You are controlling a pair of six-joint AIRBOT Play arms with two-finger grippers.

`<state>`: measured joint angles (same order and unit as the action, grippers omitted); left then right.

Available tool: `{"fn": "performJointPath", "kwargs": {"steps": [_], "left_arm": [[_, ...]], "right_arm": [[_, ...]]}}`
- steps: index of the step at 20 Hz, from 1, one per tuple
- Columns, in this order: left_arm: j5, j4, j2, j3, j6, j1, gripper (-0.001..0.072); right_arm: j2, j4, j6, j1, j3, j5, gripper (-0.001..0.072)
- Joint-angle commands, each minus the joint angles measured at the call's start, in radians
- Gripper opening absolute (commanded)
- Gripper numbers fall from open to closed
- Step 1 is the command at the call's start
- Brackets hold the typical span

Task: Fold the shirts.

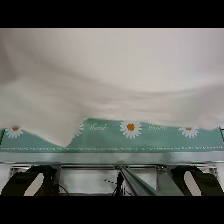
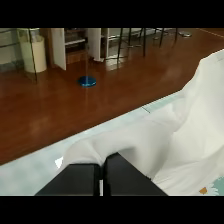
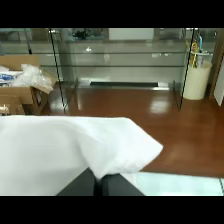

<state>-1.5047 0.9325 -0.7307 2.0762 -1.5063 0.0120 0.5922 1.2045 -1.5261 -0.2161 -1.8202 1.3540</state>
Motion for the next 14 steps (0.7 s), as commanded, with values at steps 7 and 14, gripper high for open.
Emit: {"fn": "performJointPath", "kwargs": {"steps": [7, 14], "left_arm": [[-0.336, 0.111, 0.006, -0.09, -0.127, 0.001, 0.0018], [-0.172, 0.1, -0.214, -0.448, 0.093, -0.011, 0.0019]], "right_arm": [[0.094, 0.134, 0.001, 0.0, -0.082, 0.5, 0.0032], [0.513, -0.011, 0.055, 0.0, -0.082, 0.5, 0.0032]]}}
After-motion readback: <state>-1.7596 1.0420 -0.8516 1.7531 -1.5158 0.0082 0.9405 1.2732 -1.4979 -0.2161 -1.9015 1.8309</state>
